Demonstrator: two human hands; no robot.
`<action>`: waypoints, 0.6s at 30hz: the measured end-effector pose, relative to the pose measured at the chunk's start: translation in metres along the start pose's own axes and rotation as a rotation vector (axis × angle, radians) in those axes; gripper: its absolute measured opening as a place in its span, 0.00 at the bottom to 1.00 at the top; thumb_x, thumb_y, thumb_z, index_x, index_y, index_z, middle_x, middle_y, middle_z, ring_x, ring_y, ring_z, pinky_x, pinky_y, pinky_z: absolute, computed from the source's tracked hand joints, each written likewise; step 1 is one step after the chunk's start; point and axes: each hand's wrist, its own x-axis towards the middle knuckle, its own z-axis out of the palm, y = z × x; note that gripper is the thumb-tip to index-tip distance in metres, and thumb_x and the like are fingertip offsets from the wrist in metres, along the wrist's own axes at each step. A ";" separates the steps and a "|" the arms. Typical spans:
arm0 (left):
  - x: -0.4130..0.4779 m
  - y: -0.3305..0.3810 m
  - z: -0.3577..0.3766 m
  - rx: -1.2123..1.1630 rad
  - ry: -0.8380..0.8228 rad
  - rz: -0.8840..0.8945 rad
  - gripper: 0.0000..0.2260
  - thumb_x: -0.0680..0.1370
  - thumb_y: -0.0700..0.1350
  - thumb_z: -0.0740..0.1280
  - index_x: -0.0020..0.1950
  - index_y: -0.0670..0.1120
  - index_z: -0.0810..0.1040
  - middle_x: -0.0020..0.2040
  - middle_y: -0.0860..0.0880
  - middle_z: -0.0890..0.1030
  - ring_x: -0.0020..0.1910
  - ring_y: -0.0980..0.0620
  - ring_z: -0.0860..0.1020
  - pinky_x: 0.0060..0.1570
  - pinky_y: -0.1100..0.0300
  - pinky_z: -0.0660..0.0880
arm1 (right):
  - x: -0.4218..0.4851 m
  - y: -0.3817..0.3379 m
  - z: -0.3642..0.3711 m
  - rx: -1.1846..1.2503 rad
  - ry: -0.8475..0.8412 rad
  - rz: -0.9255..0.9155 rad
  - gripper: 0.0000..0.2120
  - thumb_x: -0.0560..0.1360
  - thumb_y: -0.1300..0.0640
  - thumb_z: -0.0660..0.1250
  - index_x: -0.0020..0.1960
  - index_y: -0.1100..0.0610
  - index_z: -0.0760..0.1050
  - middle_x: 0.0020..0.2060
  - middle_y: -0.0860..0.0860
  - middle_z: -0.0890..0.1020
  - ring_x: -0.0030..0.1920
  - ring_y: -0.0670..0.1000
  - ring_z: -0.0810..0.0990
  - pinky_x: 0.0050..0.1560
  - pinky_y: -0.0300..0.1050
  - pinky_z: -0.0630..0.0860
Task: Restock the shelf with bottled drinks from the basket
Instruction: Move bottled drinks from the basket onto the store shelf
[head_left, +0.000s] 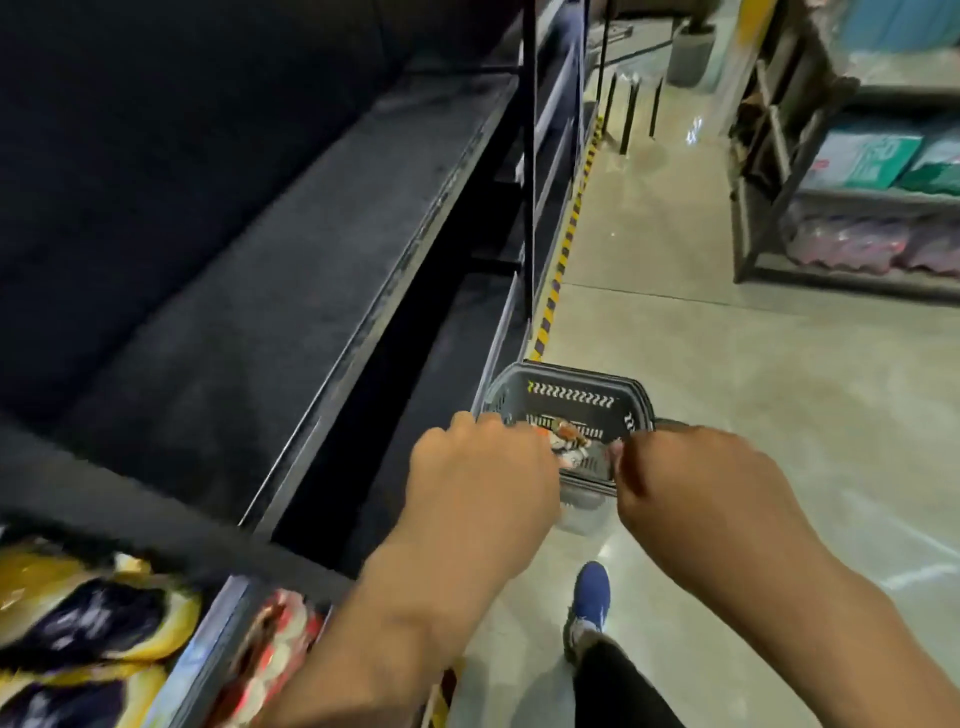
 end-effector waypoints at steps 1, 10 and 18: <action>0.037 0.001 0.007 -0.009 -0.026 0.009 0.08 0.80 0.42 0.57 0.55 0.49 0.74 0.53 0.47 0.77 0.52 0.43 0.75 0.40 0.54 0.63 | 0.032 0.014 0.000 -0.005 -0.013 -0.005 0.14 0.79 0.51 0.56 0.35 0.54 0.62 0.38 0.50 0.74 0.39 0.56 0.71 0.37 0.44 0.64; 0.279 0.018 0.080 -0.136 -0.266 0.051 0.03 0.75 0.42 0.67 0.46 0.47 0.80 0.43 0.48 0.78 0.43 0.45 0.80 0.39 0.56 0.72 | 0.242 0.105 0.059 0.046 -0.258 0.049 0.08 0.76 0.53 0.60 0.50 0.52 0.77 0.51 0.52 0.82 0.50 0.57 0.82 0.44 0.46 0.73; 0.422 0.034 0.272 -0.288 -0.656 0.026 0.16 0.83 0.51 0.51 0.60 0.48 0.76 0.60 0.45 0.78 0.58 0.44 0.75 0.53 0.50 0.68 | 0.367 0.146 0.238 0.040 -0.456 0.158 0.11 0.76 0.56 0.61 0.52 0.53 0.81 0.49 0.53 0.84 0.50 0.58 0.81 0.48 0.46 0.74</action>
